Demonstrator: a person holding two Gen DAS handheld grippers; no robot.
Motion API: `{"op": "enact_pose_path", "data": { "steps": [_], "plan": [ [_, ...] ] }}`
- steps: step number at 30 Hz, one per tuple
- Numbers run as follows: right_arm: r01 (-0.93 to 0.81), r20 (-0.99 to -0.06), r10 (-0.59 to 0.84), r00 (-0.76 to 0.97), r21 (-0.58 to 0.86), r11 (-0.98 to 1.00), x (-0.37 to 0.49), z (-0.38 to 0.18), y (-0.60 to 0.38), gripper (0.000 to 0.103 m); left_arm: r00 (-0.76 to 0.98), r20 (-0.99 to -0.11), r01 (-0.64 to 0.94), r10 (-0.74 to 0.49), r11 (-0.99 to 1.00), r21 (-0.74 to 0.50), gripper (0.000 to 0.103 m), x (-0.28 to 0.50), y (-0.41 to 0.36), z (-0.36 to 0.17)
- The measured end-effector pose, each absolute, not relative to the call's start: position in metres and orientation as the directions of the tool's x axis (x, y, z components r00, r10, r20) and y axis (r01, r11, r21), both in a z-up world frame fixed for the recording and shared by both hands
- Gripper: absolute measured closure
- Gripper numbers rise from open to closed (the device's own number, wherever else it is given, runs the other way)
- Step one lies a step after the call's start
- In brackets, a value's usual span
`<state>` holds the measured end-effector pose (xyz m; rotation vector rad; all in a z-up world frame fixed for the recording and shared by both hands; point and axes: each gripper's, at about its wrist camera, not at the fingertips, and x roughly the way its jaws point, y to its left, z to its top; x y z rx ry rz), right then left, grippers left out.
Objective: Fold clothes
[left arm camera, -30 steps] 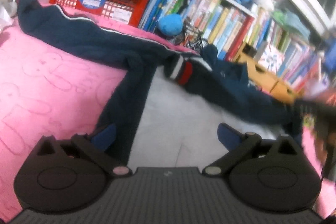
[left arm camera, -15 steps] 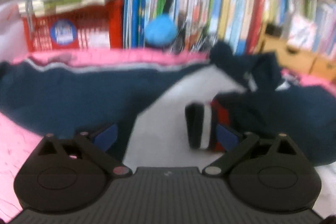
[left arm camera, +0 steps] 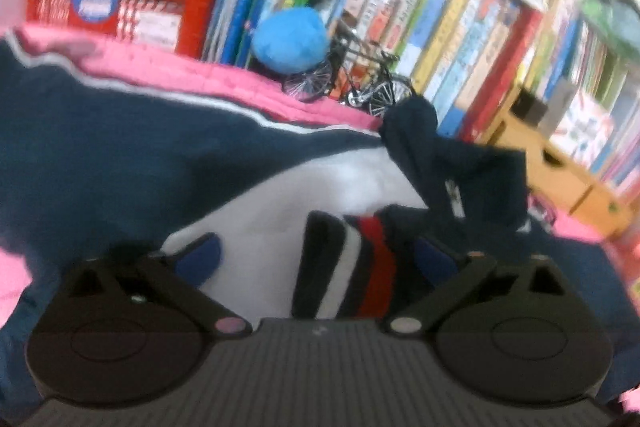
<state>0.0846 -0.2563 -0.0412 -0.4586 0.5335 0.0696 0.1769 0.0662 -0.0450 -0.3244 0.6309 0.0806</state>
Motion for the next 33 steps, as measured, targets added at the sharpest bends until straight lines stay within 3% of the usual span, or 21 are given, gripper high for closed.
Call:
{"op": "enact_pose_path", "data": {
  "steps": [2,3,5,9,11,13,15,17,19,23,24,25,26,29,33],
  "plan": [
    [-0.173,-0.506,-0.065,0.86,-0.41,0.896,0.086,-0.043,-0.255,0.002,0.819,-0.574,-0.161,0.016,0.966,-0.203,0.085,0.18,0.058,-0.038],
    [-0.17,-0.502,-0.071,0.862,-0.418,0.892,0.086,-0.043,-0.255,0.002,0.833,-0.551,-0.164,0.053,0.974,-0.155,0.091,0.179,0.058,-0.032],
    [-0.165,-0.495,-0.083,0.865,-0.436,0.884,0.085,-0.043,-0.254,0.002,0.857,-0.505,-0.165,0.102,0.983,-0.082,0.096,0.18,0.063,-0.022],
    [-0.154,-0.482,-0.101,0.87,-0.461,0.874,0.089,-0.041,-0.257,0.002,0.855,-0.473,-0.238,0.214,0.971,0.009,0.096,0.184,0.085,-0.011],
    [-0.146,-0.48,-0.111,0.87,-0.466,0.872,0.092,-0.041,-0.257,0.002,0.848,-0.48,-0.251,0.224,0.968,0.008,0.096,0.185,0.095,-0.011],
    [-0.144,-0.478,-0.116,0.871,-0.474,0.869,0.095,-0.042,-0.255,0.002,0.843,-0.52,-0.208,0.14,0.975,-0.075,0.095,0.181,0.102,-0.013],
    [-0.15,-0.479,-0.115,0.87,-0.48,0.864,0.096,-0.044,-0.252,0.002,0.822,-0.569,-0.126,-0.008,0.973,-0.196,0.075,0.177,0.104,-0.017],
    [-0.152,-0.474,-0.119,0.873,-0.495,0.855,0.096,-0.046,-0.248,0.002,0.787,-0.606,-0.084,-0.117,0.952,-0.293,0.018,0.176,0.102,-0.025],
    [-0.151,-0.462,-0.124,0.878,-0.513,0.845,0.095,-0.048,-0.245,0.002,0.792,-0.603,-0.108,-0.1,0.948,-0.3,0.006,0.178,0.098,-0.032],
    [-0.148,-0.462,-0.124,0.878,-0.511,0.847,0.095,-0.048,-0.244,0.002,0.773,-0.632,-0.129,-0.046,0.965,-0.228,0.002,0.194,0.082,-0.041],
    [-0.147,-0.464,-0.123,0.877,-0.504,0.851,0.095,-0.048,-0.245,0.002,0.771,-0.636,-0.117,-0.041,0.972,-0.205,0.003,0.198,0.077,-0.043],
    [-0.146,-0.465,-0.122,0.877,-0.499,0.854,0.095,-0.048,-0.246,0.001,0.772,-0.636,-0.116,-0.01,0.981,-0.156,0.023,0.198,0.071,-0.043],
    [-0.145,-0.467,-0.12,0.876,-0.493,0.858,0.096,-0.048,-0.247,0.001,0.776,-0.63,-0.113,0.022,0.988,-0.104,0.052,0.197,0.066,-0.042],
    [-0.142,-0.464,-0.121,0.877,-0.492,0.859,0.095,-0.047,-0.247,0.001,0.807,-0.584,-0.116,0.091,0.993,-0.006,0.058,0.19,0.056,-0.031],
    [-0.135,-0.446,-0.128,0.886,-0.511,0.849,0.094,-0.047,-0.246,0.001,0.853,-0.501,-0.118,0.145,0.989,0.085,0.058,0.186,0.061,-0.011]
  ]
}}
